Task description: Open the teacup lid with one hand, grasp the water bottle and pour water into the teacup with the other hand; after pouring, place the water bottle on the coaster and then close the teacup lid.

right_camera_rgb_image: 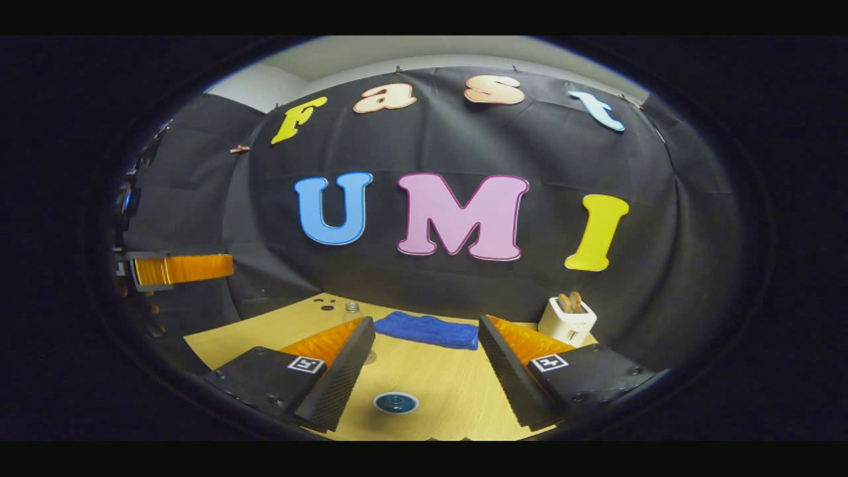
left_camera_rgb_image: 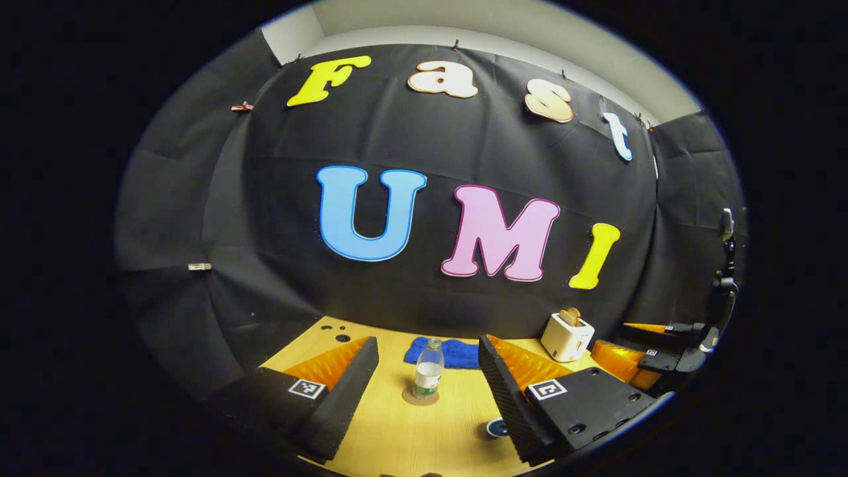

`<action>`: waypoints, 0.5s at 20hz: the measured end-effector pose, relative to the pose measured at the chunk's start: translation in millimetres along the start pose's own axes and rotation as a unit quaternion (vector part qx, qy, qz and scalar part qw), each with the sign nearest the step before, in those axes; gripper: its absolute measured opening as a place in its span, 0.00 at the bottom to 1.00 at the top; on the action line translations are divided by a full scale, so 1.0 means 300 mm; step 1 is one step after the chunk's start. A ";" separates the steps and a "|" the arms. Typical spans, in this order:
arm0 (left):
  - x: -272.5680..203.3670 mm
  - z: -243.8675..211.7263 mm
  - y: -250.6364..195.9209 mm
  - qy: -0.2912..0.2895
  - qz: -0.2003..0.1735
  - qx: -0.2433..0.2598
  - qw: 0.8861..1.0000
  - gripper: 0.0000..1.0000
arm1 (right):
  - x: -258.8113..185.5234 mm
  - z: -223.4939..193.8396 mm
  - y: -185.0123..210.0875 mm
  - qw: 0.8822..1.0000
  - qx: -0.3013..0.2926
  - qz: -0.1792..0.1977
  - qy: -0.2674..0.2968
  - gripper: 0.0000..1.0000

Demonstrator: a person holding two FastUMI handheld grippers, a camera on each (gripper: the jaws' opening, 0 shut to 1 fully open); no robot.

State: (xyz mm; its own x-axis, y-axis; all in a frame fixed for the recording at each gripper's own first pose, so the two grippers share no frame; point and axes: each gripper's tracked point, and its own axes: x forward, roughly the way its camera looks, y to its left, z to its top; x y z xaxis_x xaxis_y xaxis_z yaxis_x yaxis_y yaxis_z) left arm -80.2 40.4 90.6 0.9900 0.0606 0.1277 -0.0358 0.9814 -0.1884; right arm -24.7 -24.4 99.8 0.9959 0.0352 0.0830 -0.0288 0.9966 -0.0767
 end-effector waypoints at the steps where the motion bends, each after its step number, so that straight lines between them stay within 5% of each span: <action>1: -0.031 -0.003 0.021 0.005 0.007 0.002 1.000 0.95 | -0.028 0.009 0.006 1.000 0.002 -0.006 -0.002 0.97; 5: -0.130 0.017 0.087 0.002 0.022 0.017 1.000 0.95 | -0.088 0.009 0.060 1.000 0.019 -0.018 0.003 0.97; 10: -0.202 0.053 0.092 -0.008 -0.005 0.009 1.000 0.95 | -0.145 0.020 0.138 0.999 0.028 -0.010 0.013 0.97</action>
